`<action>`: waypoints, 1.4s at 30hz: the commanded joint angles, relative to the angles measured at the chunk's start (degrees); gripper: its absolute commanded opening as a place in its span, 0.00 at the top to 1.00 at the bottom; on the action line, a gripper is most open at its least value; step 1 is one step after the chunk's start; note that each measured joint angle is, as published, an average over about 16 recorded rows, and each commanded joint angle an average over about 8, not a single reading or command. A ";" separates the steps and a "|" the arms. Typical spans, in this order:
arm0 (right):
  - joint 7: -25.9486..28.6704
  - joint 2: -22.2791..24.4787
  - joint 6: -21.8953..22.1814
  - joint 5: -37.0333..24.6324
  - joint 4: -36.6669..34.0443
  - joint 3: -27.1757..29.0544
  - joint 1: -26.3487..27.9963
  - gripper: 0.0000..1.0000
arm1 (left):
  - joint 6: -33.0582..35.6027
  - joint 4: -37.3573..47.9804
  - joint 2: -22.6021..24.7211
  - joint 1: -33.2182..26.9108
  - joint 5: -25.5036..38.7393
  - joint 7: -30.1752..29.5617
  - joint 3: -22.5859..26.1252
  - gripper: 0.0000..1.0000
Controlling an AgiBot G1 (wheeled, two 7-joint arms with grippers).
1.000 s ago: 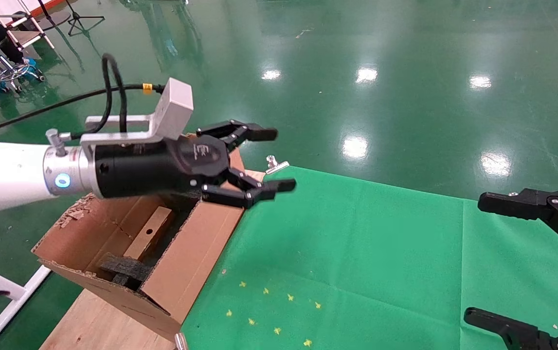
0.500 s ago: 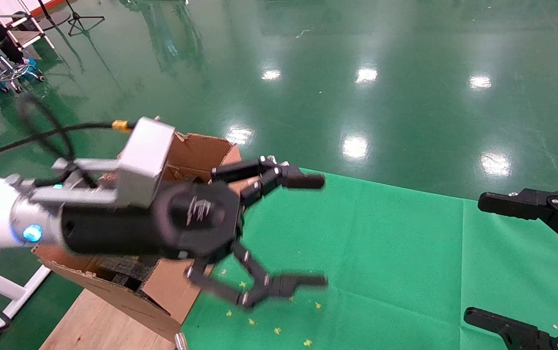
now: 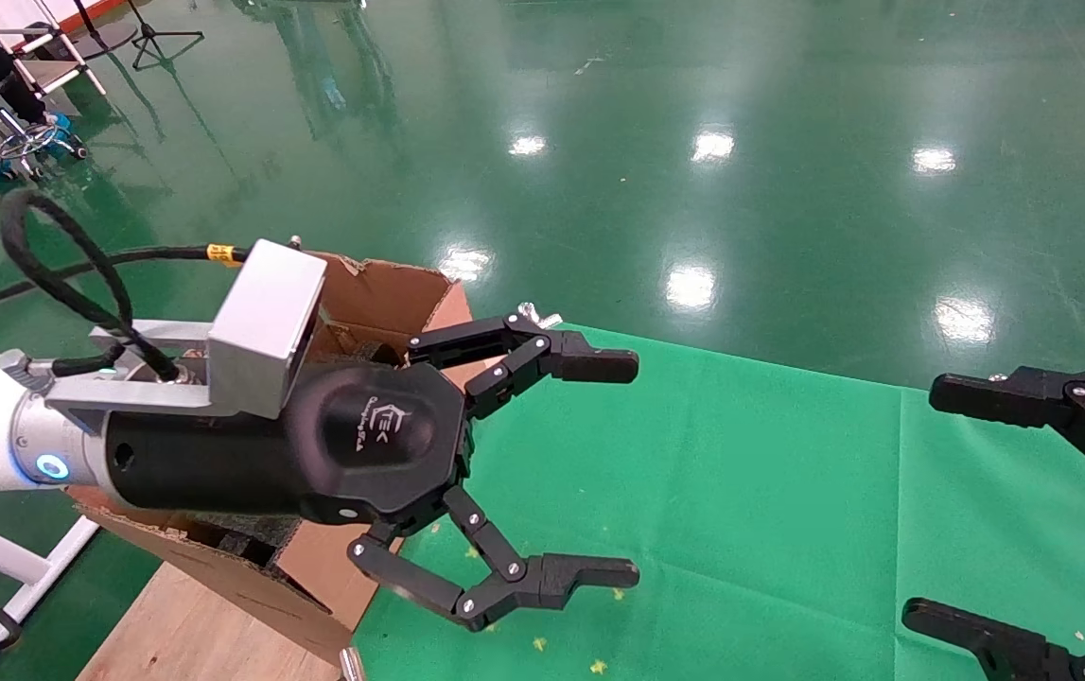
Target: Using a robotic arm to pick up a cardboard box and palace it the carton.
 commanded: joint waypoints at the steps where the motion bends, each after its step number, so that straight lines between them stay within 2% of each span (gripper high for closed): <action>1: 0.00 0.00 0.00 0.00 0.00 0.00 0.00 0.00 | -0.10 0.22 0.03 -0.17 0.24 -0.04 0.07 0.00; 42: 0.00 0.00 -0.02 -0.01 0.00 0.00 0.00 0.00 | -0.50 1.10 0.17 -0.82 1.20 -0.21 0.37 0.00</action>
